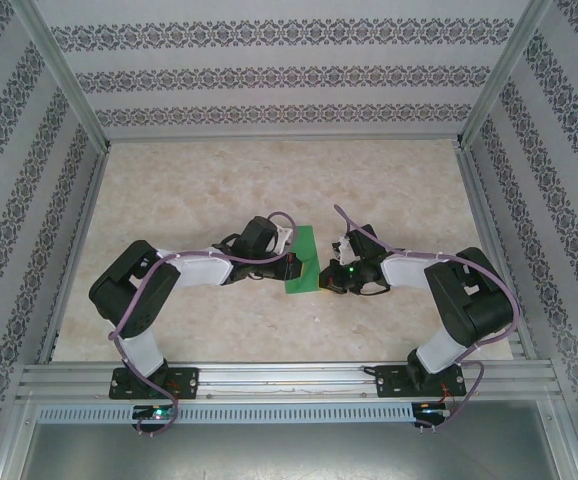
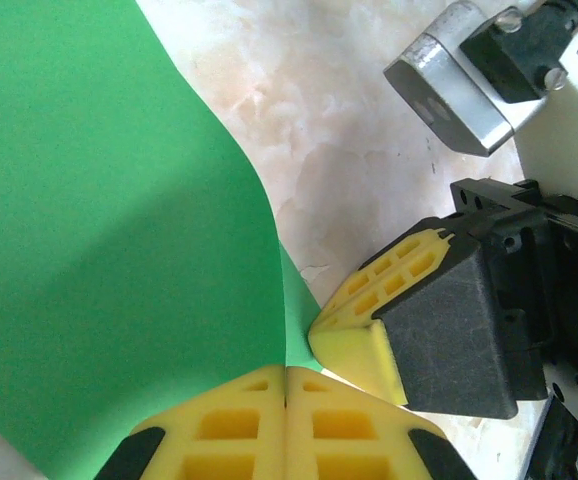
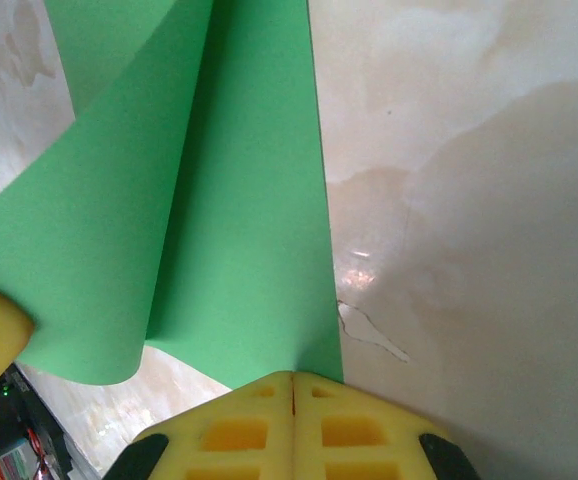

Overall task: Fold a paper plane with a square sheet of paper (fold left side to right side)
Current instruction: Fold the triangle a second time at the center of the table.

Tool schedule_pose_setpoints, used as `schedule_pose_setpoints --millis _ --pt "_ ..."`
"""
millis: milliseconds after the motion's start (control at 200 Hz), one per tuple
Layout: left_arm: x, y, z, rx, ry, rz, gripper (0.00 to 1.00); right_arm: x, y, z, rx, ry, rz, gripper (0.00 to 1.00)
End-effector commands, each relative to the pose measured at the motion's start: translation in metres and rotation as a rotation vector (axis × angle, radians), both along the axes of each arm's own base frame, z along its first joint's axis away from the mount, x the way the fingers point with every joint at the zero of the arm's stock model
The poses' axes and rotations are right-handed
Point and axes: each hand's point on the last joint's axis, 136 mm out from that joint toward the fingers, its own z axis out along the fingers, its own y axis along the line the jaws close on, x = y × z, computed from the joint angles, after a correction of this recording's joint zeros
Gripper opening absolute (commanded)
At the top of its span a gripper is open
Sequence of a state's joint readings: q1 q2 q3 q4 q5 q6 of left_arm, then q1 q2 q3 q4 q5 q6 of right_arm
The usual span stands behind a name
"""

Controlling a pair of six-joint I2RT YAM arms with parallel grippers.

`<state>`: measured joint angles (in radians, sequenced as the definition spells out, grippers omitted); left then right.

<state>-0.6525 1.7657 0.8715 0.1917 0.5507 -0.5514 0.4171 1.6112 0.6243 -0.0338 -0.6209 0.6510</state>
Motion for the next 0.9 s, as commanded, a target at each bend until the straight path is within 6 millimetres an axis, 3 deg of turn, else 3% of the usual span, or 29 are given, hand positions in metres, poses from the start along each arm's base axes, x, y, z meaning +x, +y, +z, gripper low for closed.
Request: schedule_pose_setpoints --millis 0,894 --pt "-0.003 0.007 -0.013 0.017 0.046 -0.008 0.0 -0.006 -0.002 -0.009 -0.047 0.023 0.023 0.0" --pt "0.016 0.029 -0.026 0.082 0.049 -0.014 0.0 -0.007 0.0 -0.012 -0.053 0.046 0.041 0.0"
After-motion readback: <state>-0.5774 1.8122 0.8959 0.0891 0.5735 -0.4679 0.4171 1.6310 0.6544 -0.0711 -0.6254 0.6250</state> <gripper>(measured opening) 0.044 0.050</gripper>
